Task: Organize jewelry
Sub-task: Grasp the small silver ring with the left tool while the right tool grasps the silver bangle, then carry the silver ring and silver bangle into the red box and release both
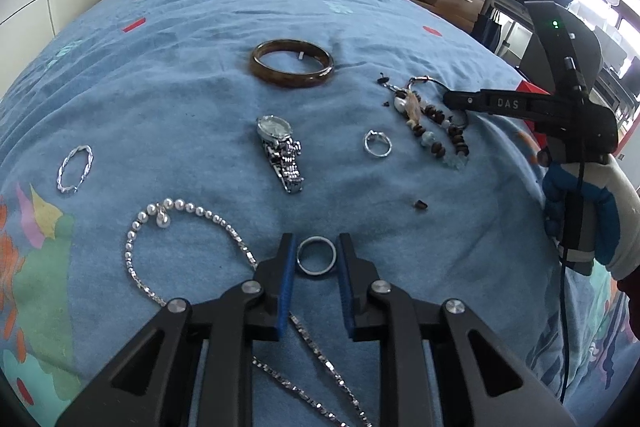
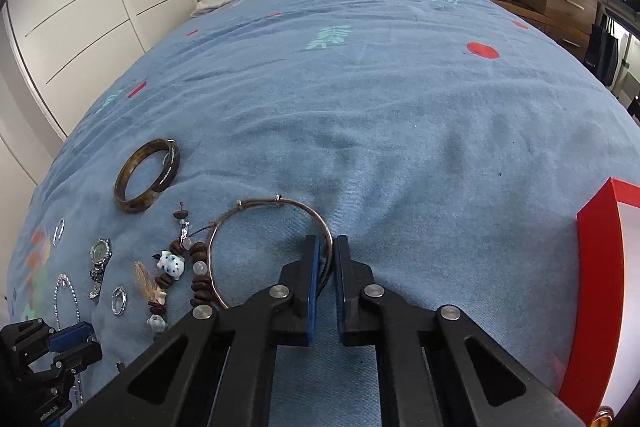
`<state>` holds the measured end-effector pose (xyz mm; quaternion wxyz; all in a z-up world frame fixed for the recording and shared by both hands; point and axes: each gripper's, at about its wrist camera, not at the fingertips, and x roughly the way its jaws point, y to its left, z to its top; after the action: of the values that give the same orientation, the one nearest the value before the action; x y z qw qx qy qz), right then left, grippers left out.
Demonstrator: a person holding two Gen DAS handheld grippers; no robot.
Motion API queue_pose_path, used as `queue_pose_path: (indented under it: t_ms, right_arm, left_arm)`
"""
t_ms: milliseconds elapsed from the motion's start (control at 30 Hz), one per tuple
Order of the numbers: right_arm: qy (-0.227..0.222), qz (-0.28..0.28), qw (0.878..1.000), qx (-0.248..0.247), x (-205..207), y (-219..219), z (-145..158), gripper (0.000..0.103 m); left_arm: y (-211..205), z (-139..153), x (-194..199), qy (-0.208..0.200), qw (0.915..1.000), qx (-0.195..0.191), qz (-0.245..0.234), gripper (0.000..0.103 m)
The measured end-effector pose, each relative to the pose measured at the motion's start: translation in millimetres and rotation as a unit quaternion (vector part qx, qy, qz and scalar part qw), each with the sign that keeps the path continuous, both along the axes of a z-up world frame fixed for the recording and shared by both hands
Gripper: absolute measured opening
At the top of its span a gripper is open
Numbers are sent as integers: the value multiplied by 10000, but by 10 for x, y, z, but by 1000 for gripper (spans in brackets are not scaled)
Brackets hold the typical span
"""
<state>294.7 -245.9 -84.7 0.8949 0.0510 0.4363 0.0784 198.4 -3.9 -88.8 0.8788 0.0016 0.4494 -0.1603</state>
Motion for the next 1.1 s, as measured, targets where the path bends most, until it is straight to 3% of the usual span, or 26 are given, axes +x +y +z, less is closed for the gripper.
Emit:
queue_pose_path:
  t_ms: [533,800,1100]
  right_arm:
    - [-790,-49,9961,-386,-515,-137,643,4]
    - [-1029,-391,9934,-324,-906,-560,989,4]
    - [-1276,-789,9877,-432,-1289,-1202,1292,4]
  left_arm:
    - [-99,382,-162,-253,9996,65,106,19]
    - [-309,634,-278,-361,9993,-24,26,19]
    - [-940,888,-336,-428,9979,-311,-379,19]
